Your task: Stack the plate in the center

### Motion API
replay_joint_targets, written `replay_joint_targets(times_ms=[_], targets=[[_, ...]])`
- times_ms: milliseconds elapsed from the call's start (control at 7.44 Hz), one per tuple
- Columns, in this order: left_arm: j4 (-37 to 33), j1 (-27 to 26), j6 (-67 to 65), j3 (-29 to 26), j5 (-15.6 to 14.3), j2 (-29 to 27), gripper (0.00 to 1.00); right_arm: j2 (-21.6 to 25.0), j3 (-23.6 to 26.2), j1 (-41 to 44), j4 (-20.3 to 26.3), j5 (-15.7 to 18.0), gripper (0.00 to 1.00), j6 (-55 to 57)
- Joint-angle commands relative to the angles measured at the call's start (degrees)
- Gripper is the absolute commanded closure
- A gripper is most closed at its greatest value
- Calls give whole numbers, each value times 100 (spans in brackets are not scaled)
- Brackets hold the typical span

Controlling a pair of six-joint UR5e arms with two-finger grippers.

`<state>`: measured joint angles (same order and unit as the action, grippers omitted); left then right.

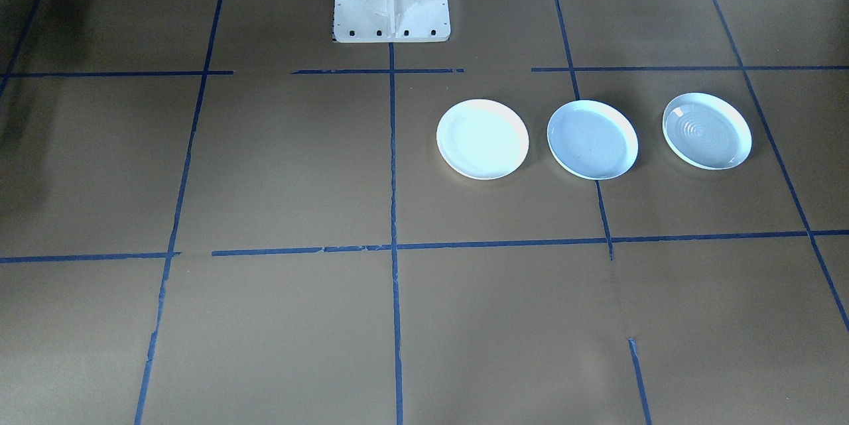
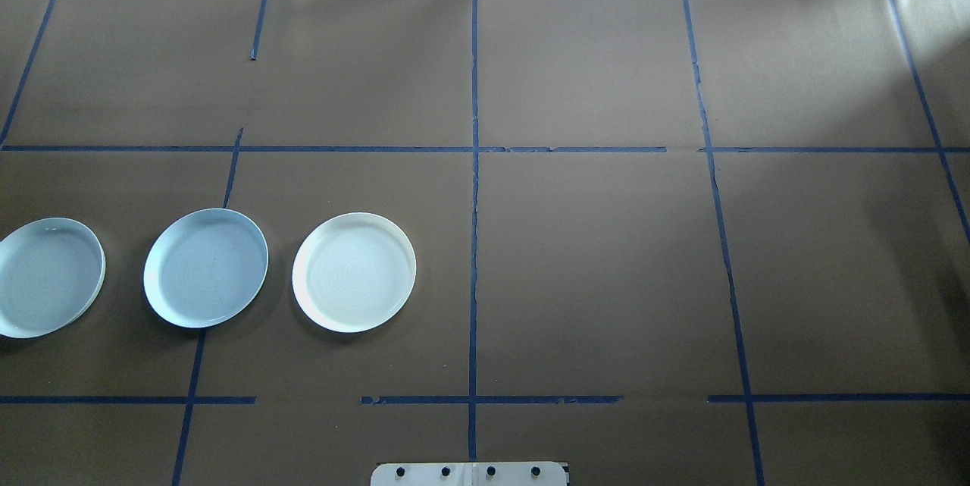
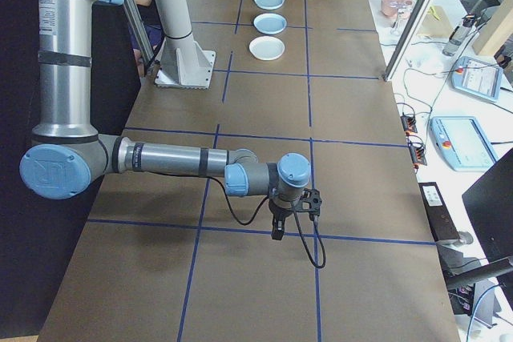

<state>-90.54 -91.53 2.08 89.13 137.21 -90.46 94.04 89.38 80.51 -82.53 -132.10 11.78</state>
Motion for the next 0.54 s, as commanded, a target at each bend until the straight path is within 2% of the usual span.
replay_joint_targets(times_ms=[0, 403], targets=[[-34, 4, 12, 16, -175, -24, 0, 0, 0, 0, 0, 0, 0, 0], [-306, 21, -67, 34, -177, -33, 0, 0, 0, 0, 0, 0, 0, 0]])
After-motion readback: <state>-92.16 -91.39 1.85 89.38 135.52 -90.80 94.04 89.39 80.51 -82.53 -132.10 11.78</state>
